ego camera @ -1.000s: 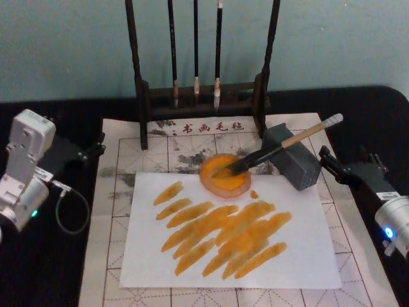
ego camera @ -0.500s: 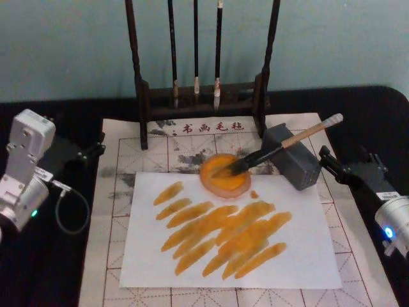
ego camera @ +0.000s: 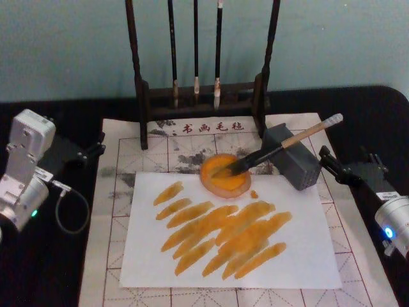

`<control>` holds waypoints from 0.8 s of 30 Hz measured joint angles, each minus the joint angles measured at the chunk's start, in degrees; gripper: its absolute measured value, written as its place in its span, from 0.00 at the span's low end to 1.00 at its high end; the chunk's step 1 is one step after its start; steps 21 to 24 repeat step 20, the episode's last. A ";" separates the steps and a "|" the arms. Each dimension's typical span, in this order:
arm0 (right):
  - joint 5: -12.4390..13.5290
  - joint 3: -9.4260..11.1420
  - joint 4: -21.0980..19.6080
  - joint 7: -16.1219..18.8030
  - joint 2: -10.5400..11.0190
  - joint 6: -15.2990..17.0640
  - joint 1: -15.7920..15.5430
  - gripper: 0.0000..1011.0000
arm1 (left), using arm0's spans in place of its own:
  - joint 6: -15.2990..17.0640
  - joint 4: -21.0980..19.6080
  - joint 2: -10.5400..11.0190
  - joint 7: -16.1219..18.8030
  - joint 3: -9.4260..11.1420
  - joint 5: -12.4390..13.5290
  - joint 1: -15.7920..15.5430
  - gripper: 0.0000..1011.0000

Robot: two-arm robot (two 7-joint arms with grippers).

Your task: Pick up the brush from the inkstone, write on the paper, then place the brush back to its original position.

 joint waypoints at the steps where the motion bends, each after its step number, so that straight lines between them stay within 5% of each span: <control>1: 0.00 0.00 0.00 0.00 0.00 0.00 0.00 0.99 | 0.00 0.00 0.00 0.00 0.00 0.00 0.00 0.99; 24: 0.00 0.00 0.00 0.00 0.00 0.00 0.00 0.99 | 0.00 0.00 0.00 0.00 0.00 0.00 0.00 0.99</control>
